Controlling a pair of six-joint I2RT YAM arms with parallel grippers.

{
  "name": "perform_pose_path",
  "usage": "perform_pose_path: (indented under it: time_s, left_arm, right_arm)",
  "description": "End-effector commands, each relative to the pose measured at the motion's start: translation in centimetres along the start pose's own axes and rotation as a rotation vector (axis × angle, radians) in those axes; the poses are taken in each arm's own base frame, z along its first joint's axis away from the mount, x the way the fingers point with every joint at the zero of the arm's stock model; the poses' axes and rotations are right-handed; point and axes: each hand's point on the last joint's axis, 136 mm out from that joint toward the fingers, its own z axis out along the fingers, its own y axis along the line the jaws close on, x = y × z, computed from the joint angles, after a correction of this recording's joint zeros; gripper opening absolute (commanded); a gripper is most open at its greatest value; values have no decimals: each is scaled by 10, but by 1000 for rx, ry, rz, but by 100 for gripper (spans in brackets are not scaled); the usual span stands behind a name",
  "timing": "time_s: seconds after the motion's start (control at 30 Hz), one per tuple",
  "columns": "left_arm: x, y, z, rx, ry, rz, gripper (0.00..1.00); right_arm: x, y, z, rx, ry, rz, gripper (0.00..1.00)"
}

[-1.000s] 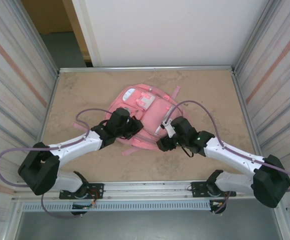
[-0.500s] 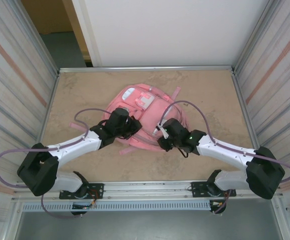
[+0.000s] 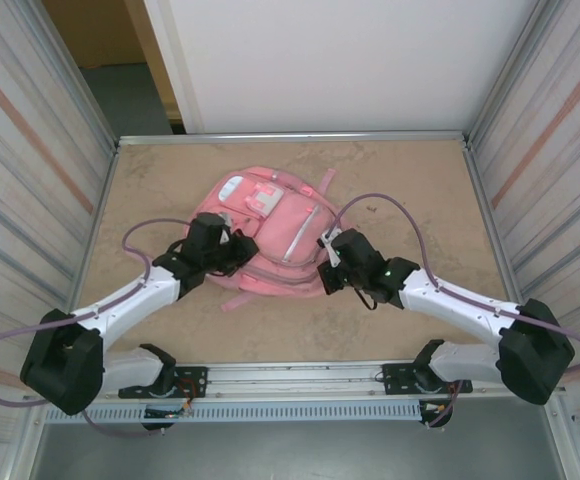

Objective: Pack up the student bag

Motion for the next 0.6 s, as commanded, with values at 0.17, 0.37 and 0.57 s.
perform_pose_path:
  time_s: [0.17, 0.37, 0.57]
  left_arm:
    - [-51, 16, -10, -12, -11, 57, 0]
    - [-55, 0, -5, 57, 69, 40, 0]
    - [-48, 12, -18, -8, 74, 36, 46]
  right_arm:
    - [8, -16, 12, 55, 77, 47, 0]
    - [-6, 18, 15, -116, 67, -22, 35]
    - [-34, 19, 28, -145, 67, -68, 48]
